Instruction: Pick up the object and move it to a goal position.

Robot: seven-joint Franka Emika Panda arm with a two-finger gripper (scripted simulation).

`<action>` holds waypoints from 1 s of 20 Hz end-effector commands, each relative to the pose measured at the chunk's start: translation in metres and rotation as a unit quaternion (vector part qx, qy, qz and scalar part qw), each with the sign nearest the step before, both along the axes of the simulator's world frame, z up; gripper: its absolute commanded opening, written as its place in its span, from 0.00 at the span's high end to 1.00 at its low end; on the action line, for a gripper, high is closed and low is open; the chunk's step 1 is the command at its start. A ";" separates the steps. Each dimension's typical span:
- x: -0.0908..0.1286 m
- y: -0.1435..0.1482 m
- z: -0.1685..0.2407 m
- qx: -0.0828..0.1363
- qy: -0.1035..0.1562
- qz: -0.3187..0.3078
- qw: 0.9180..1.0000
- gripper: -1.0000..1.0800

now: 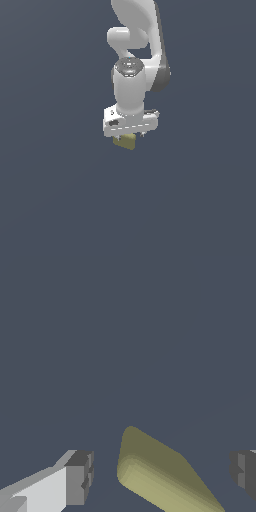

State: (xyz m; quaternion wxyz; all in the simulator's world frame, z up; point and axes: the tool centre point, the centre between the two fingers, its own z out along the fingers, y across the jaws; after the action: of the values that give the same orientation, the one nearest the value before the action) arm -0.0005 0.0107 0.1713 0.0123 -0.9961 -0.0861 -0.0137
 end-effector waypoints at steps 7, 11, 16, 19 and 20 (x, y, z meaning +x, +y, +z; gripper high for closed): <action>-0.010 -0.007 -0.005 -0.004 0.000 0.091 0.996 0.04; -0.016 -0.010 -0.008 -0.007 0.000 0.142 0.990 0.04; -0.023 -0.014 -0.011 -0.009 0.001 0.206 0.979 0.04; -0.027 -0.016 -0.013 -0.011 0.001 0.244 0.970 0.04; -0.029 -0.017 -0.013 -0.011 0.001 0.256 0.967 0.04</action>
State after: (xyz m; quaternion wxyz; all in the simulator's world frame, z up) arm -0.0271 -0.0053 0.1590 0.0050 -0.9476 -0.3194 -0.0085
